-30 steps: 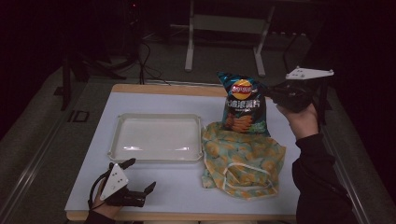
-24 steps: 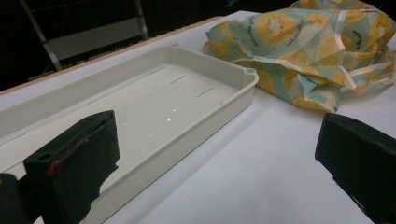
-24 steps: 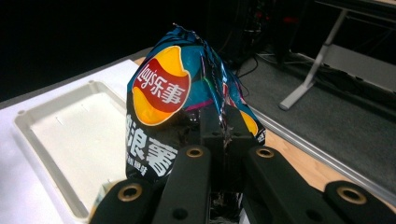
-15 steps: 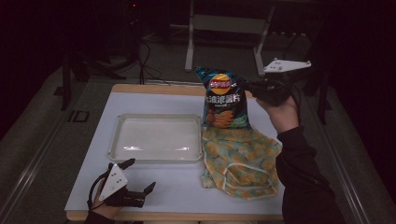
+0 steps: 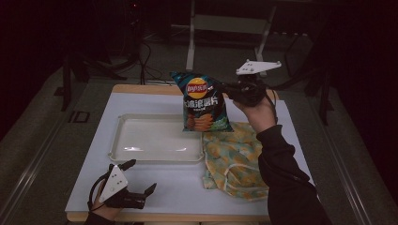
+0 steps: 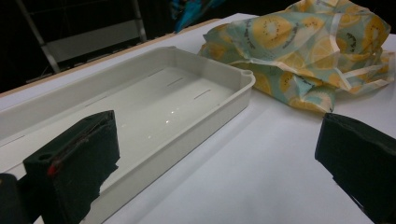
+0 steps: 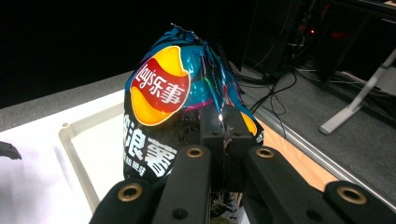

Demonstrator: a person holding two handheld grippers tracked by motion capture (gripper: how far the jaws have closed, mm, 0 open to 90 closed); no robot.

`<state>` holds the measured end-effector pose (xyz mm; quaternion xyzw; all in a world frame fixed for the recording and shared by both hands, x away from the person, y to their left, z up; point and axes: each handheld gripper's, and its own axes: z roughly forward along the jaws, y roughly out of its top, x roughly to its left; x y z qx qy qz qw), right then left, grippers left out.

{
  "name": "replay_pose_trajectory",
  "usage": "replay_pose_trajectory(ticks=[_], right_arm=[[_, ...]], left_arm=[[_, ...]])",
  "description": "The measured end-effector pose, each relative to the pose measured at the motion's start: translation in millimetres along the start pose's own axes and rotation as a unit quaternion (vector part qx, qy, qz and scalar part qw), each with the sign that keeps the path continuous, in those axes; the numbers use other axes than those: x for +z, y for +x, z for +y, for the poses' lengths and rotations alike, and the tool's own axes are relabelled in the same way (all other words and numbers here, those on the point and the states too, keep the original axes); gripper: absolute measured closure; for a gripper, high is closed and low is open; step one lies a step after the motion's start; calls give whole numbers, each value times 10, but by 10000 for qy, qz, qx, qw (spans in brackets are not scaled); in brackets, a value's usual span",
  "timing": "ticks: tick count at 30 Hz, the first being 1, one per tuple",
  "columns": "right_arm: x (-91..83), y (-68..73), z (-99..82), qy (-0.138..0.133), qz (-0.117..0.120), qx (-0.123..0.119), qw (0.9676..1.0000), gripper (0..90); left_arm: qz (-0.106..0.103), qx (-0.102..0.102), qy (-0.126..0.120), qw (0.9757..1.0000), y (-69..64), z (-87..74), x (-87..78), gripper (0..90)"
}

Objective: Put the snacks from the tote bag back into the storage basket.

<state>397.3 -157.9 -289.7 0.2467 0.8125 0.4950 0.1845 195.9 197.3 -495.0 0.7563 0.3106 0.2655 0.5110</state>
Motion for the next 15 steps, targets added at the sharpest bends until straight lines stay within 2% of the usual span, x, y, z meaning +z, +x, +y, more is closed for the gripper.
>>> replay_pose_trajectory(ticks=[15], right_arm=[[401, 280, 97, -333, 508, 56, 9981, 900]], left_arm=[[-24, 9, -20, 10000, -2, 1, -6, 3]])
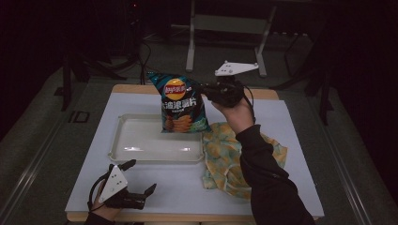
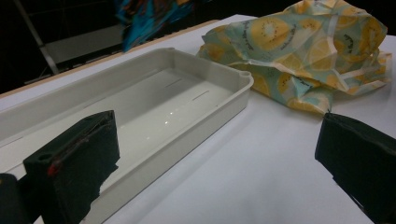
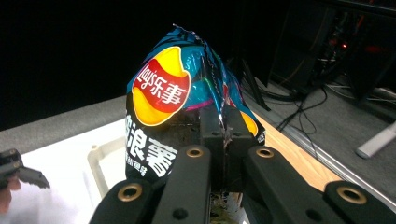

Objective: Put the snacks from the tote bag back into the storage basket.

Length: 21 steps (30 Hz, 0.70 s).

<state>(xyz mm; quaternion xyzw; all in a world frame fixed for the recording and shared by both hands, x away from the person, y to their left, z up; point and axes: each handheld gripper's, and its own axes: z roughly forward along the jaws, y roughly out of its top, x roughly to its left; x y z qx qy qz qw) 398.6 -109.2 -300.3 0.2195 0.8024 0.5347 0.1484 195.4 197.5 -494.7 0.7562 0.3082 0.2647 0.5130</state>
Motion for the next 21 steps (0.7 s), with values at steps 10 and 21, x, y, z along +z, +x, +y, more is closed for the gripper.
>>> replay_pose_trajectory(ticks=[10, 21], right_arm=[[290, 132, -12, -136, 298, 51, 9995, 900], [727, 223, -272, 119, 595, 156, 9980, 900]], left_arm=[[-11, 22, 31, 10000, -2, -2, 4, 3], [19, 58, 36, 10000, -12, 4, -3, 3]])
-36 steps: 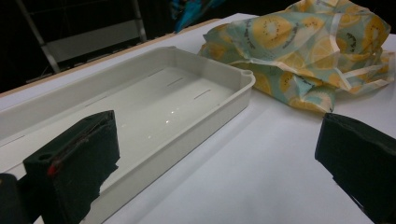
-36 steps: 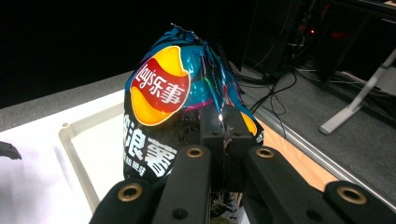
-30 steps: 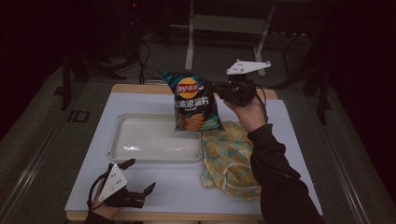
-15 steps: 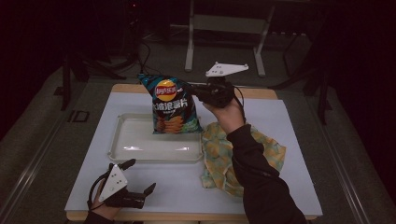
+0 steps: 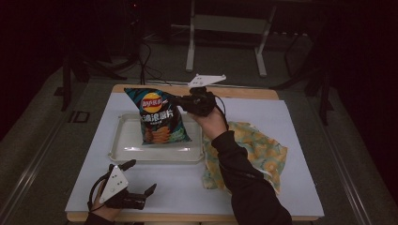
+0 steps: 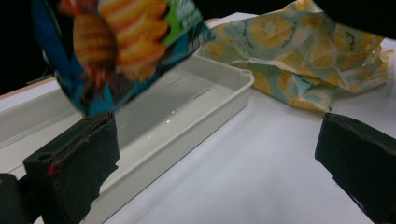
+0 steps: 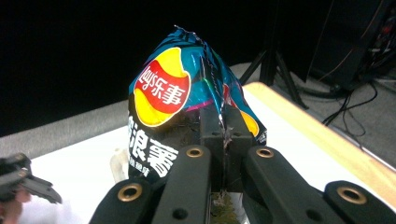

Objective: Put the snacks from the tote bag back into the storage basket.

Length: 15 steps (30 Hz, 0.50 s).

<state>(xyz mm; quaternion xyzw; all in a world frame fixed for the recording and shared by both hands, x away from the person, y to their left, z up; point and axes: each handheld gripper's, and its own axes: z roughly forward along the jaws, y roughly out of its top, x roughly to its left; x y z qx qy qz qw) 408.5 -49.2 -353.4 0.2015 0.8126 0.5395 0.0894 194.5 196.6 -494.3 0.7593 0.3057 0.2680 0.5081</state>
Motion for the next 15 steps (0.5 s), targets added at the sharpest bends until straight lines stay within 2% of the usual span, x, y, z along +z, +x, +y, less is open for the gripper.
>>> replay_pose_trajectory(ticks=[15], right_arm=[[307, -19, -363, 312, 142, 256, 9991, 900]], left_arm=[[-16, 10, -11, 10000, 1, 0, -4, 3]])
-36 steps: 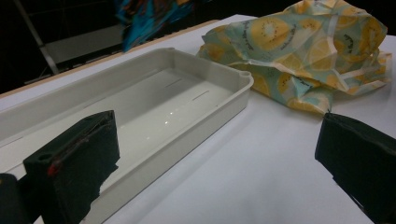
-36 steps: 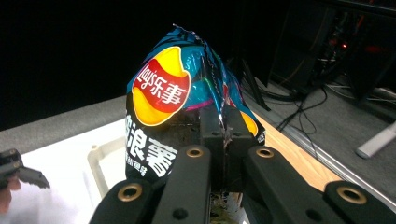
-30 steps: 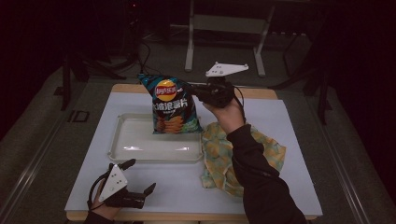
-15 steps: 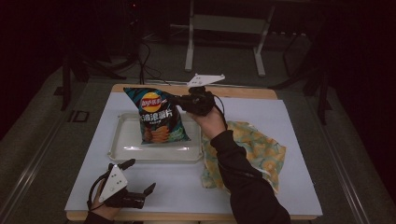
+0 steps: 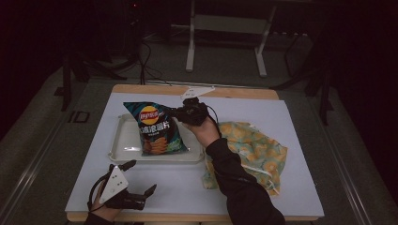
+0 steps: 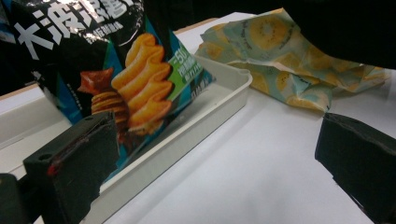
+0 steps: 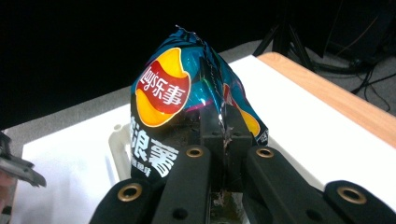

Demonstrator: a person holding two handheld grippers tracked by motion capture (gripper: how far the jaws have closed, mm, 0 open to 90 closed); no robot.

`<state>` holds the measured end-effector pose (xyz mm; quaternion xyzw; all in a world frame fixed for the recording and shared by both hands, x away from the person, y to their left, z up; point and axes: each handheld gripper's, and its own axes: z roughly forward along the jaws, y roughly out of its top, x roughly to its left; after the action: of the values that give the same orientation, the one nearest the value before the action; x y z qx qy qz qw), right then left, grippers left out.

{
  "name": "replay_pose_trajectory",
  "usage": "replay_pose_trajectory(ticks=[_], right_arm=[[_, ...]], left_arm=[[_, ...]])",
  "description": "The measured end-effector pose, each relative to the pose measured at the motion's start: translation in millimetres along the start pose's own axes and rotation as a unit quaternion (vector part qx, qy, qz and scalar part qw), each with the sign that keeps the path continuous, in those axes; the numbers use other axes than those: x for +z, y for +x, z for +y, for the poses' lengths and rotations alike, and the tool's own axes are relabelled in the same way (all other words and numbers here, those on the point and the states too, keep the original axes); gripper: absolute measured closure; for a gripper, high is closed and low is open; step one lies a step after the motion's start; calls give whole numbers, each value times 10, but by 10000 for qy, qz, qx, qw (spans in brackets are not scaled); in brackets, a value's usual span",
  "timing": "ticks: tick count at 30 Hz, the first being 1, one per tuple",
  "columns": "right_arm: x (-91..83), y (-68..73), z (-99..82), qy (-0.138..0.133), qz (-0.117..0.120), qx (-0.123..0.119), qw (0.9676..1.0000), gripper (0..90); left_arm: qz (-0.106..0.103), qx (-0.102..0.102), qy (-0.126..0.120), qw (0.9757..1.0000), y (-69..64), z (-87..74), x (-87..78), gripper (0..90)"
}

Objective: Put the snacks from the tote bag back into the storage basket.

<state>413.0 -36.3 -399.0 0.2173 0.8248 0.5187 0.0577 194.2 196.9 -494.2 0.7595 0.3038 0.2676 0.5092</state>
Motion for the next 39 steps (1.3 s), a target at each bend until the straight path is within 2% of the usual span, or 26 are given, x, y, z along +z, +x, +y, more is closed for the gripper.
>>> replay_pose_trajectory(ticks=[2, 5, 7, 12, 17, 24, 31, 35, 39], right_arm=[[12, -27, -45, 58, 82, 118, 9999, 900], [25, -36, -85, 184, 45, 82, 9998, 900], [12, -77, -130, 193, 48, 178, 9996, 900], [20, -156, -209, 388, -176, 255, 9988, 899], [43, -257, -301, 480, -222, 436, 9976, 898], [142, -398, -388, 693, -433, 615, 9948, 897], [267, -515, -400, 931, -445, 745, 9919, 888], [309, -543, -399, 1041, -527, 712, 9906, 863], [322, -588, -405, 1110, -629, 772, 9888, 743]], left_arm=[[5, 0, -12, 10000, -1, 3, -5, 3], [17, -8, -23, 10000, -3, 5, -12, 3], [23, -3, -13, 10000, -3, 5, -11, 3], [10, 6, -4, 10000, -7, 4, -5, 3], [-3, 11, 9, 10000, -3, 4, 2, 3], [-12, 8, 14, 10000, 2, 2, 4, 3], [-26, 12, 13, 10000, 2, 1, 5, 3], [-35, 13, 12, 10000, 3, 0, 4, 3], [-38, 9, 13, 10000, 3, 0, 6, 3]])
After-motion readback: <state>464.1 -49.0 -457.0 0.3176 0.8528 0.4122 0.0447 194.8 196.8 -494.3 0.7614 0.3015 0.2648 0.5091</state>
